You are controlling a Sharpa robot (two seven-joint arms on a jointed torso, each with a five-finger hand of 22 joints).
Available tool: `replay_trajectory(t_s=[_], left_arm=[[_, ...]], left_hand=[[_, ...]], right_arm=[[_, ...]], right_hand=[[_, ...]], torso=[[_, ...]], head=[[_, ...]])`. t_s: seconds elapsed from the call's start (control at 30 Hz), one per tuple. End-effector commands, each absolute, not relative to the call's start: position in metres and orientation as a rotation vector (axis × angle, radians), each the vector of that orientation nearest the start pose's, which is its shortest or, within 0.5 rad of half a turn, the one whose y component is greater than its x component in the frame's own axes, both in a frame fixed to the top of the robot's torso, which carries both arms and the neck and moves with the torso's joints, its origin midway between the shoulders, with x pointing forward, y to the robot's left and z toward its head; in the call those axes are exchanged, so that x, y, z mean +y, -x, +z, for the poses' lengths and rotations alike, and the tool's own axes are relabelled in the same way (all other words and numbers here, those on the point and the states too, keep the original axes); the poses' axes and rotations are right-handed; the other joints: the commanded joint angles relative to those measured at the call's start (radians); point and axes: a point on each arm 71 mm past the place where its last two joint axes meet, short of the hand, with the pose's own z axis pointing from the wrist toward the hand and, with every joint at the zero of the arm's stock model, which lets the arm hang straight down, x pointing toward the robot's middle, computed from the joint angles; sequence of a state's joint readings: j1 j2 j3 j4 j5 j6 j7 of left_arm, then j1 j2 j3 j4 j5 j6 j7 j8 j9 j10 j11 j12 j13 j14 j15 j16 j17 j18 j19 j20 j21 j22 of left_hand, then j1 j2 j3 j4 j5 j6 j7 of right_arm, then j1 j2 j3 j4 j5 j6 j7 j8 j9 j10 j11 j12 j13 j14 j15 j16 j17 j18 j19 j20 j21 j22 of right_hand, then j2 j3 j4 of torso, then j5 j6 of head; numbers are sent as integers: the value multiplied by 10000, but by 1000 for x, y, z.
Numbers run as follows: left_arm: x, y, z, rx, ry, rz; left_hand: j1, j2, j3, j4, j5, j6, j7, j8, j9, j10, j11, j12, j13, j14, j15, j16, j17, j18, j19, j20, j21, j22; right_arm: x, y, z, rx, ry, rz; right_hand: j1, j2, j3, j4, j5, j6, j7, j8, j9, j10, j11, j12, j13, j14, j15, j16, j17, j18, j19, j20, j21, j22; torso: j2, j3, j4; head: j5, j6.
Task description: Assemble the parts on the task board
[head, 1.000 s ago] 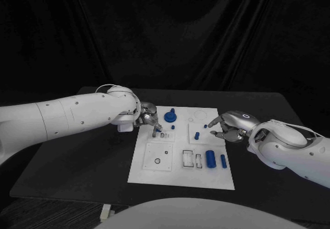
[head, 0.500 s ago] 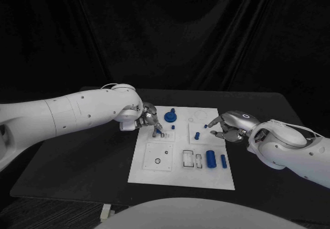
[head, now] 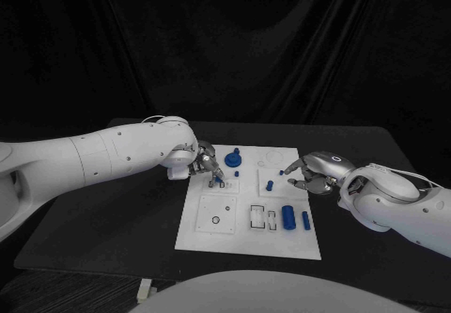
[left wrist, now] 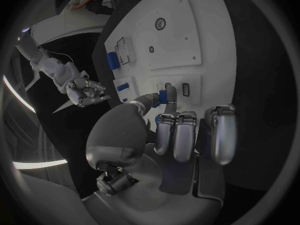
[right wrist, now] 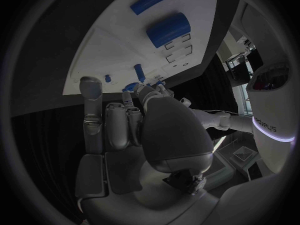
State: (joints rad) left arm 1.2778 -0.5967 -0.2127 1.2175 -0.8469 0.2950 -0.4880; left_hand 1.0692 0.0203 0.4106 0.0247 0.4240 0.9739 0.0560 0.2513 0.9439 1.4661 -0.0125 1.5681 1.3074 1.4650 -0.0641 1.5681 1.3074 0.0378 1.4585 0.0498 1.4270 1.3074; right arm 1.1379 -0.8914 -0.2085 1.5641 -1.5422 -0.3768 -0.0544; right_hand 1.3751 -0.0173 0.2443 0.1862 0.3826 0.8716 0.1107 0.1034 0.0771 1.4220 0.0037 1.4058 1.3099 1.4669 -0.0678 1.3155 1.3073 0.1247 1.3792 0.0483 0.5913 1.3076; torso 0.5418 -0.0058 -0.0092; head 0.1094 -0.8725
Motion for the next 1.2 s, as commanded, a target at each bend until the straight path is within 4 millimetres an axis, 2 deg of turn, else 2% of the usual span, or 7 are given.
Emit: replay_trajectory(t_s=[0.03, 1.2], left_arm=[[180, -505, -270, 25888, 2307, -4117], [175, -501, -281, 26134, 2280, -4106]], left_hand=[[28, 99, 112, -61, 58, -100, -2, -73, -5, 1013, -21, -9, 2600, 1058, 11, 27, 2634, 60, -77, -3, -54, 1767], [55, 108, 204, -119, 116, -91, 3, -86, 1, 988, -16, -35, 2576, 1058, 17, 27, 2634, 69, -101, 5, -89, 1754]], right_arm=[[-211, -433, -263, 17828, 2833, 6325], [-211, -432, -263, 17859, 2820, 6310]], right_hand=[[30, 3, 62, 3, 46, 70, -7, -37, -16, -68, 20, -55, 577, 408, 72, -50, 50, 203, -50, 2, -36, 661], [26, -17, 82, -12, 57, 70, -1, -41, -18, -67, 25, -55, 575, 407, 75, -58, 43, 201, -47, 3, -35, 662]], torso=[[0, -2, 0], [-3, 2, 4]], head=[[11, -1], [18, -1]])
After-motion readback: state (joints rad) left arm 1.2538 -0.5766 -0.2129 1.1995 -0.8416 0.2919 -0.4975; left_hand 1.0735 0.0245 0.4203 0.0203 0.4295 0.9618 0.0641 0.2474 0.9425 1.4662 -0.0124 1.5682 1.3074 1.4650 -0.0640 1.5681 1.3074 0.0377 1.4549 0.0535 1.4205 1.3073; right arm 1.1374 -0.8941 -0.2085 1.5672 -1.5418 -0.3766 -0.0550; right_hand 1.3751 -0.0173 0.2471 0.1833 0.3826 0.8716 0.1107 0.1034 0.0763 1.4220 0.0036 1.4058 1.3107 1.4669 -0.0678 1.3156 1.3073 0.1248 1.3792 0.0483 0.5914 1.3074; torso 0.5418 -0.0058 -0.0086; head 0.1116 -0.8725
